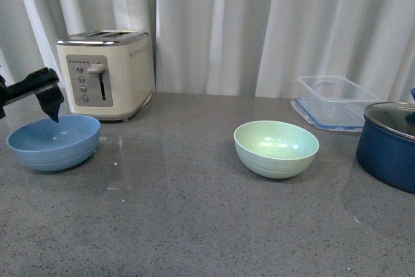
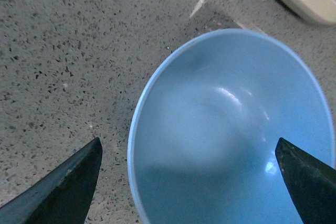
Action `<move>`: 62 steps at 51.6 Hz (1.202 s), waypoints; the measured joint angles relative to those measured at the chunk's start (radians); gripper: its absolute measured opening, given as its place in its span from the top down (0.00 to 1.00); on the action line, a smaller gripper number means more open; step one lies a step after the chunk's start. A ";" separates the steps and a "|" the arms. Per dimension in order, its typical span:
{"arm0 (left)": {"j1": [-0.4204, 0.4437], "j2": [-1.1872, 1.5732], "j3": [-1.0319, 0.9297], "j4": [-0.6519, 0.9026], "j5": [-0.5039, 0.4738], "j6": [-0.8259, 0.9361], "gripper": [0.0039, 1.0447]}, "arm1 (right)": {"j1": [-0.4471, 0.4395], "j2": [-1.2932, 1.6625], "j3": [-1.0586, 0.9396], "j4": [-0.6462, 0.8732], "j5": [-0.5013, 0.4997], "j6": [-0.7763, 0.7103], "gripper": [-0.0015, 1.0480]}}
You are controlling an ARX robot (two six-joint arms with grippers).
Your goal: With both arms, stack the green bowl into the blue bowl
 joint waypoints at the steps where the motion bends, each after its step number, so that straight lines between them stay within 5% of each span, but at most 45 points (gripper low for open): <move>1: -0.003 0.006 0.002 -0.002 0.000 0.000 0.06 | 0.000 0.000 0.000 0.000 0.000 0.000 0.10; 14: -0.011 0.041 0.018 0.004 -0.017 -0.003 0.08 | 0.000 0.000 0.000 0.000 0.000 0.000 0.10; 48: -0.030 0.028 0.015 0.007 0.015 -0.008 0.97 | 0.000 0.000 0.000 0.000 0.000 0.000 0.10; 62: -0.137 -0.076 0.008 0.020 0.028 -0.013 0.97 | 0.000 0.000 0.000 0.000 0.000 0.000 0.10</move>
